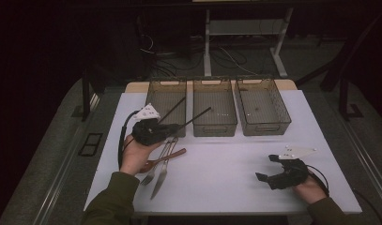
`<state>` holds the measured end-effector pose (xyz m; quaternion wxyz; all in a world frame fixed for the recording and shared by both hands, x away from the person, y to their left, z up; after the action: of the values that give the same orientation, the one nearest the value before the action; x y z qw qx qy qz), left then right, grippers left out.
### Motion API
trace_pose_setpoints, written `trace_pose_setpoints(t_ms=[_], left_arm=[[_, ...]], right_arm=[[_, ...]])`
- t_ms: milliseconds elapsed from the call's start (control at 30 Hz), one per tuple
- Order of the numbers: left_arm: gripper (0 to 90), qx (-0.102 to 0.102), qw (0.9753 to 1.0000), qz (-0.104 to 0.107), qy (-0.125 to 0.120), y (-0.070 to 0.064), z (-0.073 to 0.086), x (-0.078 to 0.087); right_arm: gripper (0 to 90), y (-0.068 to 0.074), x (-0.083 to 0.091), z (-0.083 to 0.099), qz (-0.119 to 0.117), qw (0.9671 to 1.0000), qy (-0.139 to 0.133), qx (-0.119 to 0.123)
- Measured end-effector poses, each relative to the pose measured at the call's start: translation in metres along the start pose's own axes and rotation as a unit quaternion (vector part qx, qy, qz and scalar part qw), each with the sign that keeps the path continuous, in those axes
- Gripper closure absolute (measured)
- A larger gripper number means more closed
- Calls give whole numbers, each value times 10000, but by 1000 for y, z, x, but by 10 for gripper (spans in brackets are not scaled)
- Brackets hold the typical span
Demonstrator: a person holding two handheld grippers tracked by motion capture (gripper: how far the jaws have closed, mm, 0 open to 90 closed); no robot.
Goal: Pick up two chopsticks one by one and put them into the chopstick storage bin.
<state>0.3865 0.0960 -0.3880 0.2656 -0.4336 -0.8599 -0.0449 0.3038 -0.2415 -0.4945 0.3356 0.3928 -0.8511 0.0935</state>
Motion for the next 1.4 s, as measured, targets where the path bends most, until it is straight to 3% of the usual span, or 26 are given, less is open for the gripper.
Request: trace_pose_setpoints(t_ms=[500, 800, 1100, 1400], left_arm=[[854, 188, 9984, -533, -53, 46, -15, 4], [854, 442, 9943, -967, 4, 84, -22, 2], [853, 605, 9884, -1331, 405, 108, -14, -18], [853, 876, 9835, -1444, 647, 125, -2, -40]], right_arm=[[89, -1, 0, 0, 36, 10000, -12, 14], [90, -2, 0, 0, 56, 10000, -12, -4], [90, -2, 0, 0, 40, 10000, -21, -9], [89, -2, 1, 0, 26, 10000, -33, -27]])
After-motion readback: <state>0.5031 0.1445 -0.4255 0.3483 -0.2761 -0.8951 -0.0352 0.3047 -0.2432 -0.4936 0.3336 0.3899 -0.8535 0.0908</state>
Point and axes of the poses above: each handheld gripper's, and its own axes: x roughly backward along the jaws, z roughly out of its underside, y roughly to its left, the point moved 8 cm from there along -x, roughly forward along the jaws, and after that the axes turned 2 degrees about x, right-handed, at the moved point
